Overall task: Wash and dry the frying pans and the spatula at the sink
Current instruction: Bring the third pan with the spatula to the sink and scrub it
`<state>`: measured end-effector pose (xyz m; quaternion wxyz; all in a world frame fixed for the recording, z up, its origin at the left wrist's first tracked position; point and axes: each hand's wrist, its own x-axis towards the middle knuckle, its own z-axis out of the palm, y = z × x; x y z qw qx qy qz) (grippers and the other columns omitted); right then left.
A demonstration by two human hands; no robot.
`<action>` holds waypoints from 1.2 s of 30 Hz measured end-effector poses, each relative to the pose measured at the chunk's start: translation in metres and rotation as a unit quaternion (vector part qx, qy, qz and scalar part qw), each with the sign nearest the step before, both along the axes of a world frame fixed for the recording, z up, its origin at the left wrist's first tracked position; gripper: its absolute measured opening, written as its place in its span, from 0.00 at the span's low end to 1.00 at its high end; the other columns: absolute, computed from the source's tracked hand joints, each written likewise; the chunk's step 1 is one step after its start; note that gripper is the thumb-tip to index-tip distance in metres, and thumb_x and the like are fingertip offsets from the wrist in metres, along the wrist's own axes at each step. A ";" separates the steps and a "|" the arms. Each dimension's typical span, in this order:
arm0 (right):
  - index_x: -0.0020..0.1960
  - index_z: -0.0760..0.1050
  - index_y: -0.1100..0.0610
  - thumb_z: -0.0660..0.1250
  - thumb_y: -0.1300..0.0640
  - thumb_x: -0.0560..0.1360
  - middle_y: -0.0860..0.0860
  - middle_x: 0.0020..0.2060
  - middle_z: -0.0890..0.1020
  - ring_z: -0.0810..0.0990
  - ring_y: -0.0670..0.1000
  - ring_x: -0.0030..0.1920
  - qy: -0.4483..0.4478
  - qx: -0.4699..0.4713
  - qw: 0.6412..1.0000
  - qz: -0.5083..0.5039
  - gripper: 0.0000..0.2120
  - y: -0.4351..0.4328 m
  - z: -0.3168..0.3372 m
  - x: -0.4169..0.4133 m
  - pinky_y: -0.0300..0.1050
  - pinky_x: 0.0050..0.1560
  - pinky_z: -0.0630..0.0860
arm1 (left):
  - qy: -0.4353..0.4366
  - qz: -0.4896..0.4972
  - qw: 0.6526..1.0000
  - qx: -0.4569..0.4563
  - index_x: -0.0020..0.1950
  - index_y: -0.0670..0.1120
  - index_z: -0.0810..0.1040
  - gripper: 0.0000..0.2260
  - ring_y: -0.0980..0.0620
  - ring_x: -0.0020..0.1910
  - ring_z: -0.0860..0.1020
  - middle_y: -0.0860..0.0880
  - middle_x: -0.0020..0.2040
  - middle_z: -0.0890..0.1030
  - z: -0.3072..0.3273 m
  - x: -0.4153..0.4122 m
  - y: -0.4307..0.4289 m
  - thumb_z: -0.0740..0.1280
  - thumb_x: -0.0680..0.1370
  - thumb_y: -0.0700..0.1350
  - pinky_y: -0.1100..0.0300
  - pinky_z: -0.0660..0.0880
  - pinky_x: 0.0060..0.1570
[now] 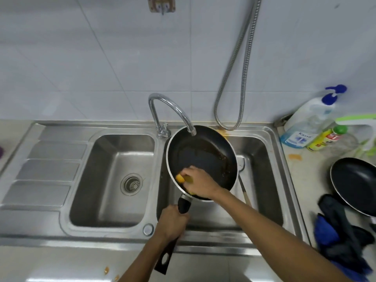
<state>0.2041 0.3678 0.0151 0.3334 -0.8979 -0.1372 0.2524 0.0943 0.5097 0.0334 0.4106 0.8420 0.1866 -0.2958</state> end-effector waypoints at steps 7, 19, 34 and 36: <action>0.48 0.80 0.55 0.62 0.45 0.79 0.56 0.46 0.83 0.80 0.57 0.47 0.124 -0.186 0.974 -0.036 0.15 -0.089 -0.036 -0.004 0.46 0.45 0.73 | 0.001 -0.028 1.000 0.001 0.38 0.47 0.79 0.07 0.54 0.31 0.78 0.52 0.31 0.79 -0.006 -0.003 -0.001 0.71 0.75 0.46 0.62 0.75 0.31; 0.52 0.79 0.48 0.69 0.51 0.76 0.49 0.51 0.79 0.77 0.51 0.52 0.142 -0.024 0.958 -0.248 0.06 -0.113 -0.026 -0.007 0.44 0.47 0.70 | -0.083 -0.054 0.988 0.117 0.47 0.45 0.75 0.06 0.59 0.29 0.72 0.55 0.33 0.72 -0.005 0.000 -0.011 0.68 0.80 0.46 0.71 0.66 0.24; 0.57 0.77 0.47 0.69 0.51 0.76 0.49 0.55 0.77 0.77 0.51 0.54 0.153 0.093 0.920 -0.348 0.09 -0.114 -0.010 -0.019 0.50 0.54 0.78 | -0.078 -0.065 0.980 0.169 0.58 0.42 0.76 0.09 0.52 0.42 0.80 0.49 0.46 0.81 -0.012 -0.029 -0.024 0.63 0.83 0.46 0.62 0.78 0.44; 0.57 0.77 0.47 0.69 0.50 0.76 0.48 0.54 0.78 0.77 0.52 0.54 0.154 0.095 0.918 -0.352 0.09 -0.117 -0.009 -0.023 0.51 0.55 0.78 | -0.072 -0.063 0.984 0.150 0.56 0.42 0.76 0.08 0.52 0.41 0.81 0.49 0.44 0.80 -0.013 -0.028 -0.023 0.64 0.83 0.46 0.62 0.79 0.44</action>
